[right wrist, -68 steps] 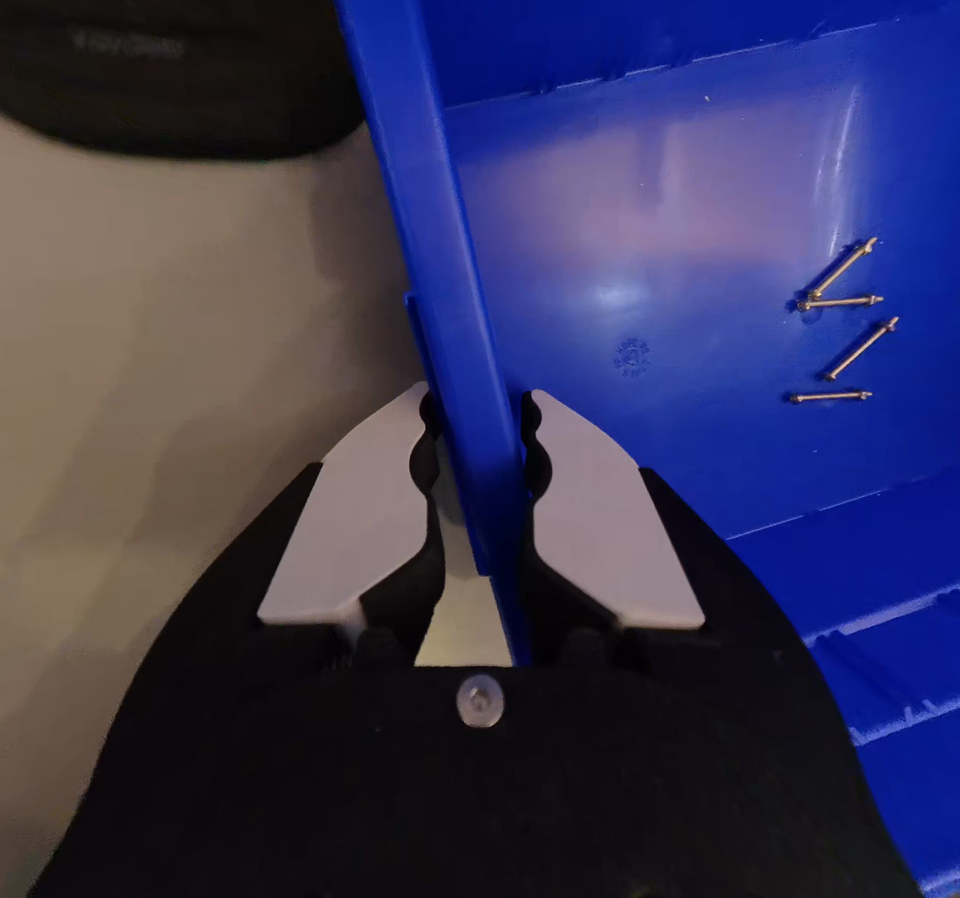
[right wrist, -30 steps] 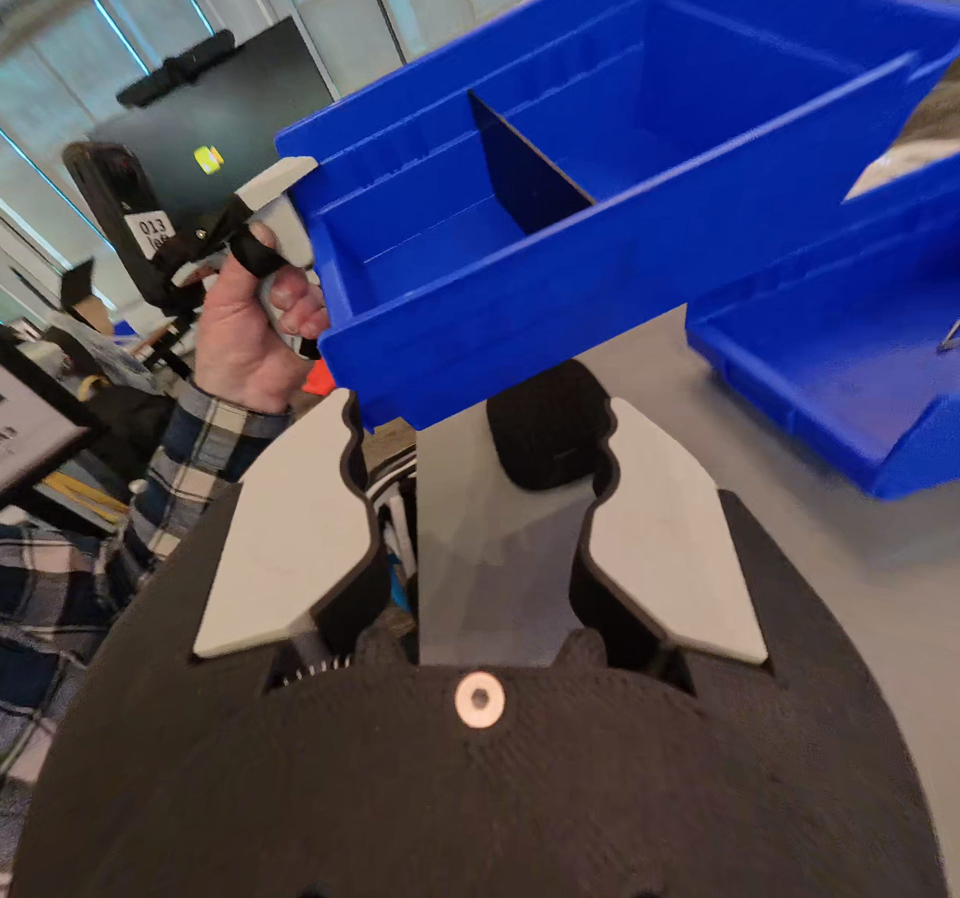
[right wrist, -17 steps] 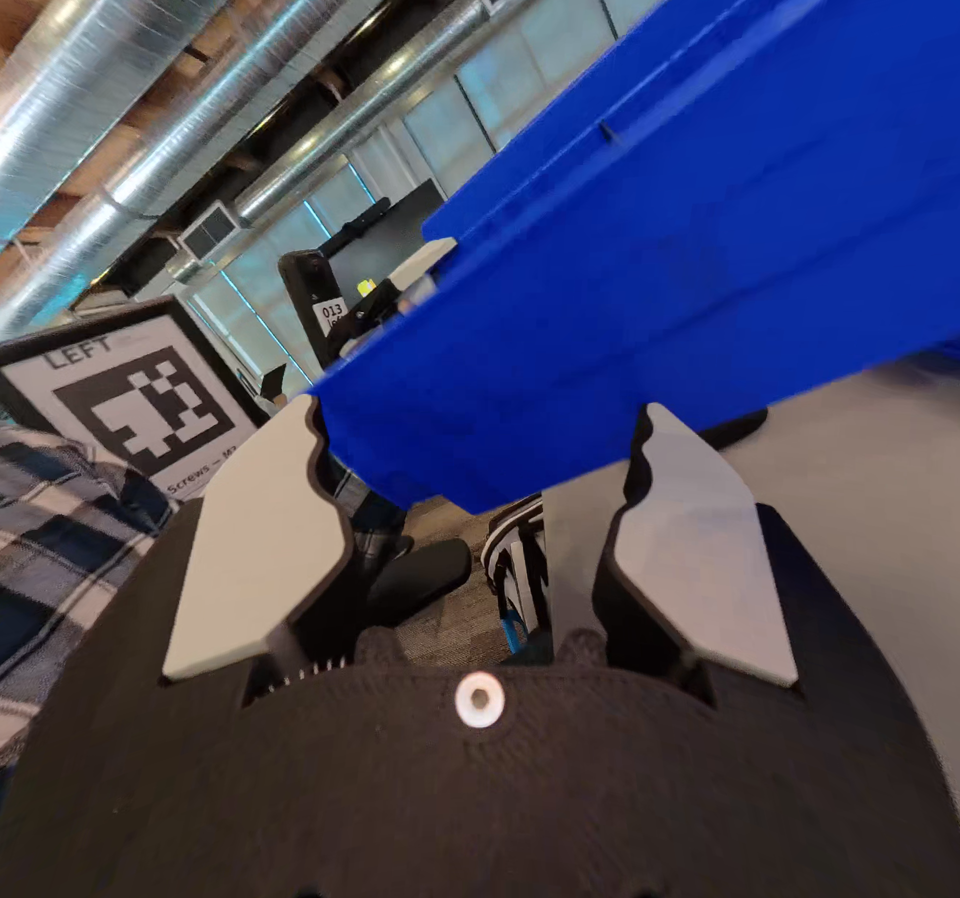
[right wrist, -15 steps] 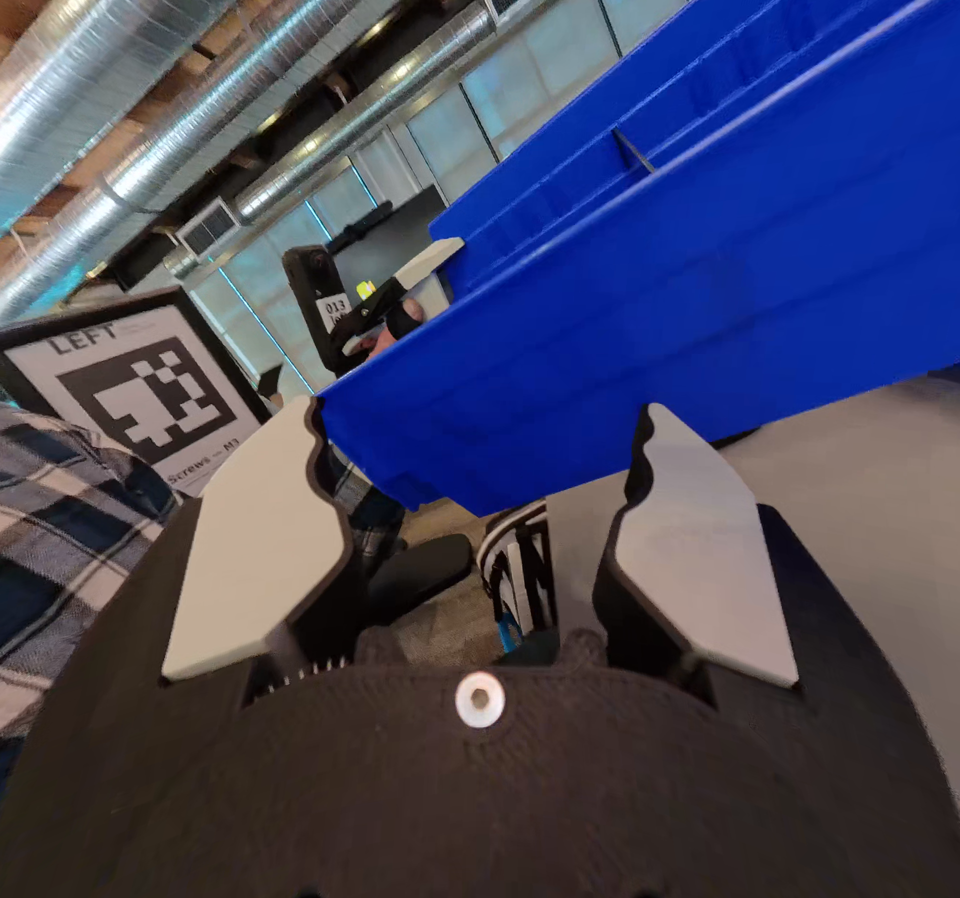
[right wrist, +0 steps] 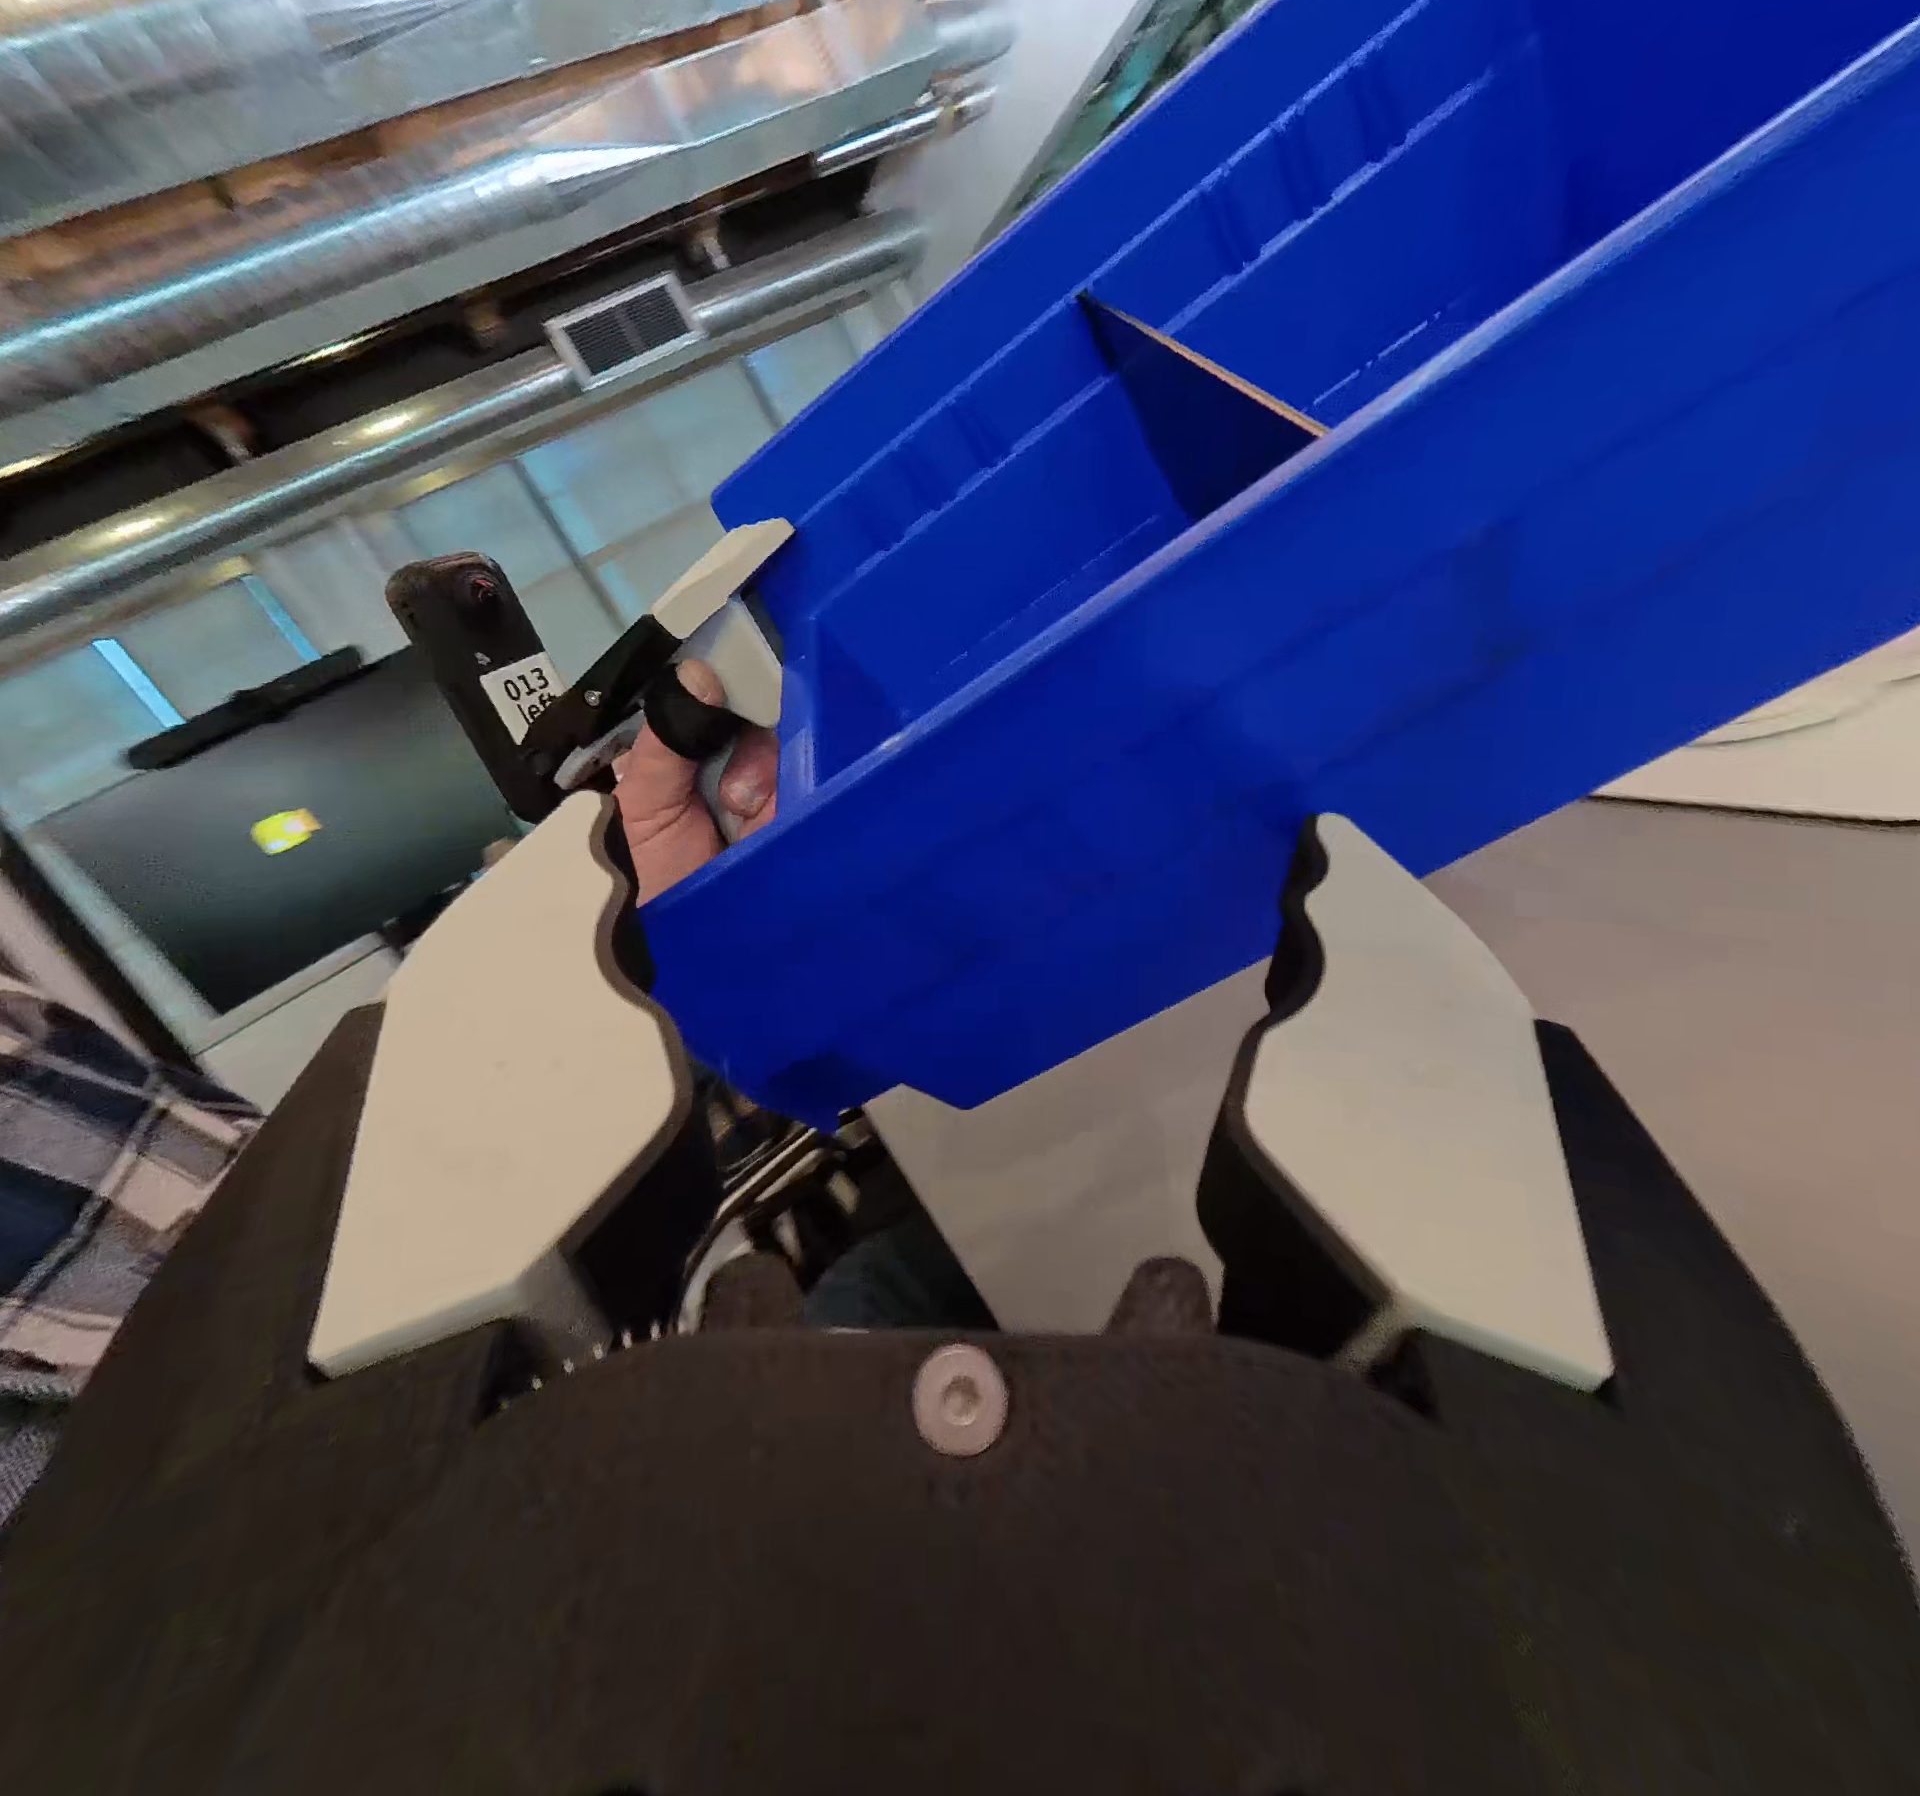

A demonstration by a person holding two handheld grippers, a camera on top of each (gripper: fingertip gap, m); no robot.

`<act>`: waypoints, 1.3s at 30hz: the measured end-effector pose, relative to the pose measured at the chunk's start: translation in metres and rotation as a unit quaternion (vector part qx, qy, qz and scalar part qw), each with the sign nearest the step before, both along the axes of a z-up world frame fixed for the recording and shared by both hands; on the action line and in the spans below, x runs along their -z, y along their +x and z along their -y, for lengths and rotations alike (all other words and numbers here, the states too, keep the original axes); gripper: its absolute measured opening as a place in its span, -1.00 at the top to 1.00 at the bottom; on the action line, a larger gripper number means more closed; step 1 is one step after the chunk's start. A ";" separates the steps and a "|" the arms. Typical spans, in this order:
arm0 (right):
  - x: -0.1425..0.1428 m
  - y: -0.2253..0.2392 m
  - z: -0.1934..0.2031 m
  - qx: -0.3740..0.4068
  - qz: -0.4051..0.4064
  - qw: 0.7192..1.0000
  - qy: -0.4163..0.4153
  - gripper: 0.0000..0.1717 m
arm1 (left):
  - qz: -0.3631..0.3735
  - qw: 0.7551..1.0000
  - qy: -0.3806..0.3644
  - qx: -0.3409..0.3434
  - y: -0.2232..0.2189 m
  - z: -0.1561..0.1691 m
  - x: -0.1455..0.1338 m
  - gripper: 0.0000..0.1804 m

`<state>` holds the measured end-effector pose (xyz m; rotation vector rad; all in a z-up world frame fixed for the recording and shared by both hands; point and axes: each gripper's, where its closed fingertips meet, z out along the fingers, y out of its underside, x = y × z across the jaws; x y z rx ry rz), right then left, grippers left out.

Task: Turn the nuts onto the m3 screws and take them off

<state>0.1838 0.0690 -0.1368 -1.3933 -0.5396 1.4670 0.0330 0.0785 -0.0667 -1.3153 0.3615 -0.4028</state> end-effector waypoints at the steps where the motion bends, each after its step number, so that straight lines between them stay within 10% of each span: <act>1: 0.000 0.015 -0.004 0.023 -0.005 1.000 0.000 -0.38 | 0.004 1.000 0.000 0.018 0.015 -0.010 0.001 0.94; 14: 0.076 0.110 -0.051 0.164 0.108 0.976 -0.093 -0.53 | -0.024 0.979 -0.086 0.182 0.146 -0.105 0.067 0.91; 39: 0.145 0.142 -0.163 0.131 0.379 0.906 -0.136 -0.21 | -0.045 0.938 -0.316 0.135 0.143 -0.149 0.200 0.86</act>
